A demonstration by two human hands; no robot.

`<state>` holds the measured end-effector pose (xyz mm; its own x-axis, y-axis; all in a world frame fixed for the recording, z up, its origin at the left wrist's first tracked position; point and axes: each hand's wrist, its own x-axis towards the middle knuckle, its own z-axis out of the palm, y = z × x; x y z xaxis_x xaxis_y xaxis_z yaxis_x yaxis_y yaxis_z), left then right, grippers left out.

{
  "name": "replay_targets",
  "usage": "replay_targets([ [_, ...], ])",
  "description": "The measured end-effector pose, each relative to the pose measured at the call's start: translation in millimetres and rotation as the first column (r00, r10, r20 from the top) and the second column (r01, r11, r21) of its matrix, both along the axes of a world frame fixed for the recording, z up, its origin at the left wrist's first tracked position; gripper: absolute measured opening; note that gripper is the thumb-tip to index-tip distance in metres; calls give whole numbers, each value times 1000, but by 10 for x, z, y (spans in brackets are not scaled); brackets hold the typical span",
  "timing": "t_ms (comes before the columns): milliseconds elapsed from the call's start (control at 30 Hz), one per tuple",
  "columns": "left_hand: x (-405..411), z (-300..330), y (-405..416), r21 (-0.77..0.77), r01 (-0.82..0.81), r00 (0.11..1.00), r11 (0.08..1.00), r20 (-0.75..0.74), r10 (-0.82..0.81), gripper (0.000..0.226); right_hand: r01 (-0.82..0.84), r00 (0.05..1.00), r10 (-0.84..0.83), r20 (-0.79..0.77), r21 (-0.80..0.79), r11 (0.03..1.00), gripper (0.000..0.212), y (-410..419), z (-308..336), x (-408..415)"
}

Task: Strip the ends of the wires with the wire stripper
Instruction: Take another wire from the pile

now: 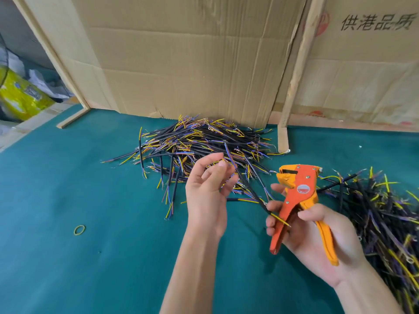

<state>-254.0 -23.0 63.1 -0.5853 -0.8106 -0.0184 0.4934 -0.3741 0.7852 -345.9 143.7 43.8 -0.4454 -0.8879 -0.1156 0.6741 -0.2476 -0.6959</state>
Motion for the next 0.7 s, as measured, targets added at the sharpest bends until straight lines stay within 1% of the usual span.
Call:
replay_targets([
  [67,-3,-86,14,16,-29,1000,999,1,29,18,-71,997,71,-21,10,997,83,-18,-16,10],
  [167,-25,-161,5,90,-67,997,994,-21,69,31,-150,988,150,-25,19,989,80,-86,-59,42],
  [233,-49,-180,-2,104,-58,998,993,-32,62,32,-186,982,188,-33,41,982,80,-131,-78,70],
  [333,-64,-180,-1,27,-5,1000,1000,-10,6,22,-221,973,225,-54,72,973,77,-171,-101,114],
  [400,-88,-212,27,-16,1,1000,1000,24,-1,20,-226,971,231,-58,89,970,74,-180,-120,119],
  [500,-123,-213,64,-85,54,994,995,99,-46,32,-225,971,231,-59,94,970,70,-182,-105,122],
  [567,-146,-203,86,-91,101,990,991,111,-91,39,-193,977,200,-67,97,976,68,-172,-92,106],
  [700,-141,-235,90,-131,65,993,989,110,-51,36,-134,986,143,-79,111,985,68,-153,-100,78],
])
